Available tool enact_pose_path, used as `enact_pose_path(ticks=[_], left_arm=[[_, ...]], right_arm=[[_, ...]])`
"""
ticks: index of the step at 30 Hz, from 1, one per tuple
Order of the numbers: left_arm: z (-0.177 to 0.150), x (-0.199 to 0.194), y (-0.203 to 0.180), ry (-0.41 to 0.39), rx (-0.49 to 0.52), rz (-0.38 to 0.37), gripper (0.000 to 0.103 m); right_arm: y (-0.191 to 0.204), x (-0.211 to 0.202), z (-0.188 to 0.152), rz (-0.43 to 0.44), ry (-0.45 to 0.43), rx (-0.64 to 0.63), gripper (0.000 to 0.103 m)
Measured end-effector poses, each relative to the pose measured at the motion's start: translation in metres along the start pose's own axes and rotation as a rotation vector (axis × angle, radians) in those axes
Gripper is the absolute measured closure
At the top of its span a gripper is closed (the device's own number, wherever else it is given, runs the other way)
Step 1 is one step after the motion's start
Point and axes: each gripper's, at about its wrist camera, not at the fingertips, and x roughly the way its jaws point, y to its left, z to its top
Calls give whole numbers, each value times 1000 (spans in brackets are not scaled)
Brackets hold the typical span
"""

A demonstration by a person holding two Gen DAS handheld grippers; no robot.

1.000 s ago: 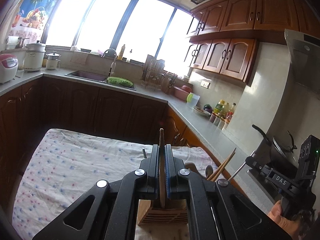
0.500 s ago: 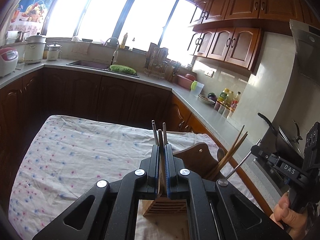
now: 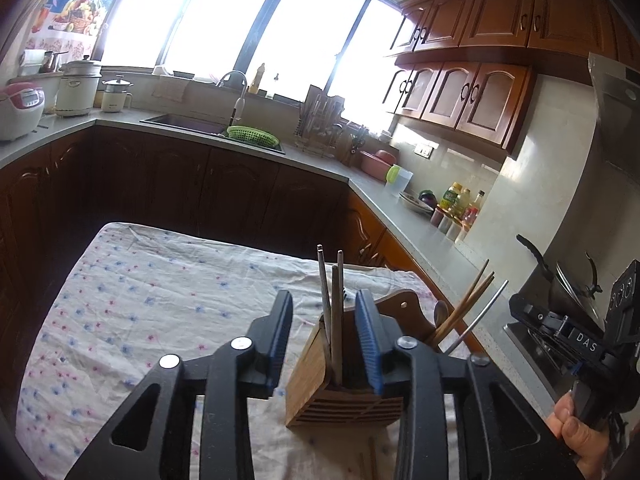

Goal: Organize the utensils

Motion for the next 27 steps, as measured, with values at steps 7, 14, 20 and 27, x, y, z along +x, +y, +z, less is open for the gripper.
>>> enact_pose_path(ticks=[7,14,20,27], left_arm=[[-21,-34,3,-32,-10,52,30],[-58,-68,4,-1,-37,64,26],[-92,-101,-1,40,-36,89,26],[-122,-142,-5,77,-61,106,26]], right_arm=[[-3,-25,-8,6,-62,35,39],[-8,-44,-43,19,-60,66,17],[-10,-63,-85,2,-30,78,16],[-10,-81,-126,5,30,94,15]])
